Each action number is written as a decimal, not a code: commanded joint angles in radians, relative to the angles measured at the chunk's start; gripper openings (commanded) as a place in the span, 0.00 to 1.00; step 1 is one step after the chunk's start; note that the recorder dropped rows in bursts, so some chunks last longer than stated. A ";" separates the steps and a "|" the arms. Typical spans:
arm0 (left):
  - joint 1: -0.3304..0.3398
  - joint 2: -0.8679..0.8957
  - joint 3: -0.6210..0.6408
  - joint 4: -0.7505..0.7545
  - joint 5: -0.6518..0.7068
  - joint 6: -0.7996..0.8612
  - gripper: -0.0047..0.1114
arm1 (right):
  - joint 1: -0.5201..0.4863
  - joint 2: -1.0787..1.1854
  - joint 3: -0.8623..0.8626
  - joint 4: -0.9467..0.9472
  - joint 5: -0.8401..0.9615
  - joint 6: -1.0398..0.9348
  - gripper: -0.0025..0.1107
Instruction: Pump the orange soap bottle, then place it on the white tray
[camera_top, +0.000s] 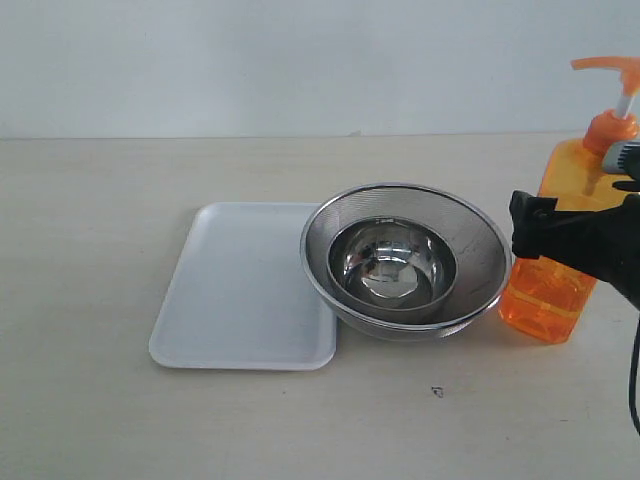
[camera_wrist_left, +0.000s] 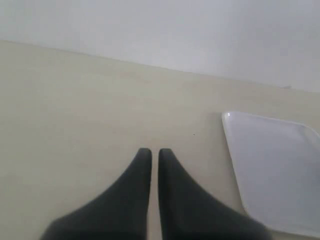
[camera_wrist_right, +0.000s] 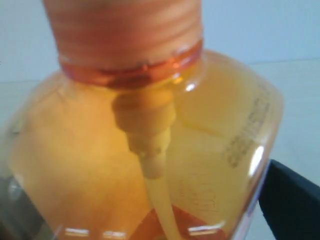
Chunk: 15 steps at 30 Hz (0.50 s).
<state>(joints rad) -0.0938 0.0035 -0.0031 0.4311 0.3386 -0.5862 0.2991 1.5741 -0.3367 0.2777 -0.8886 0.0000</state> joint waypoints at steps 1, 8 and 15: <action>0.004 -0.003 0.003 0.004 -0.002 0.004 0.08 | 0.003 0.042 -0.002 -0.016 -0.082 0.019 0.95; 0.004 -0.003 0.003 0.004 -0.002 0.004 0.08 | 0.003 0.094 -0.003 -0.010 -0.149 0.019 0.93; 0.004 -0.003 0.003 0.004 -0.002 0.004 0.08 | 0.003 0.114 -0.003 -0.001 -0.180 0.019 0.41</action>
<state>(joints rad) -0.0938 0.0035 -0.0031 0.4311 0.3386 -0.5862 0.2991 1.6827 -0.3384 0.2732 -1.0479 0.0134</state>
